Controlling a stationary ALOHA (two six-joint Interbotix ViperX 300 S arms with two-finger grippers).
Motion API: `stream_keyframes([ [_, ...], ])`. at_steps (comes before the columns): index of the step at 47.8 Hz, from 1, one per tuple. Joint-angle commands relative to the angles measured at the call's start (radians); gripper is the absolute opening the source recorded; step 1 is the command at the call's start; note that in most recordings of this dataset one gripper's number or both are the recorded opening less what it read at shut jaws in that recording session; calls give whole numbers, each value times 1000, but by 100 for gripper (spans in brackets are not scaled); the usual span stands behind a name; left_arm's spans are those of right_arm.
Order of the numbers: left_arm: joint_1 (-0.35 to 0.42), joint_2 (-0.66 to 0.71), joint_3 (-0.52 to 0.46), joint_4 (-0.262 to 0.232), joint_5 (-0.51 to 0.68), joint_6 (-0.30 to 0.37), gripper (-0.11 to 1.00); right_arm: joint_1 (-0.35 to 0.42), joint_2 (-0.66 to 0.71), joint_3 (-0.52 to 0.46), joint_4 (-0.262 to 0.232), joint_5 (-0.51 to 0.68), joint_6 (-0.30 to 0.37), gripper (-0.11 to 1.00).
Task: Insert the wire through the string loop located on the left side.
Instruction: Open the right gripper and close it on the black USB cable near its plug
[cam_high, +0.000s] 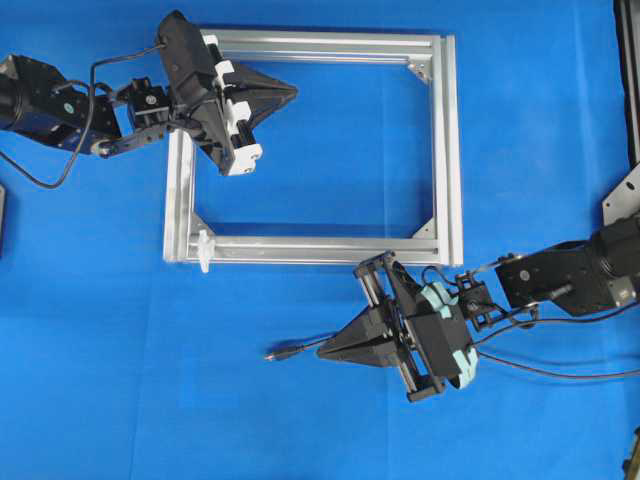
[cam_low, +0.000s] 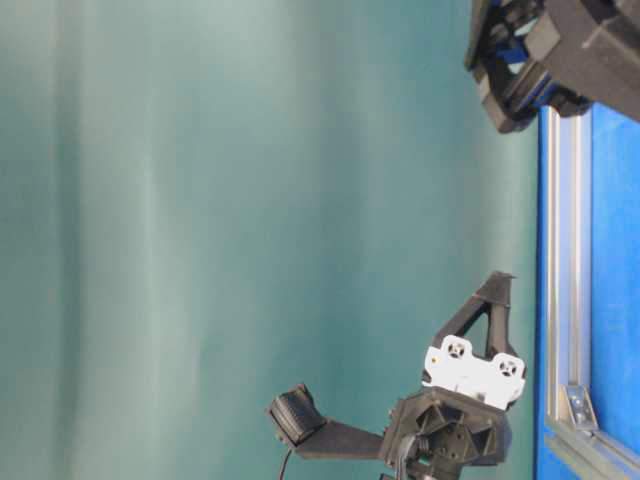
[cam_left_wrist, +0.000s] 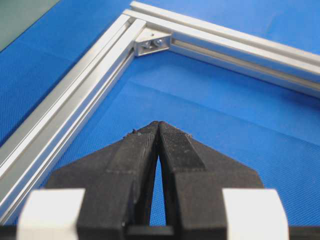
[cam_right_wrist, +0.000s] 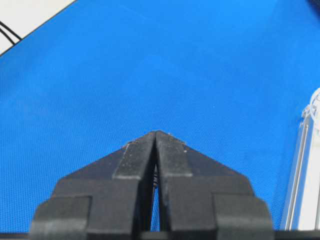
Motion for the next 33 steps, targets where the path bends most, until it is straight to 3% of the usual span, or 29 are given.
stream_keyframes([
  [1, -8, -48, -14, 18, 26, -3, 0, 11, -67, -6, 3, -5, 11, 1],
  [23, -8, -54, -14, 18, 38, -3, 0, 14, -69, -21, 5, 80, 52, -2],
  [28, -8, -52, -15, 18, 38, -3, 0, 14, -69, -21, 5, 80, 69, 11],
  [33, -8, -52, -17, 20, 38, -3, 0, 14, -69, -23, 12, 81, 87, 37],
])
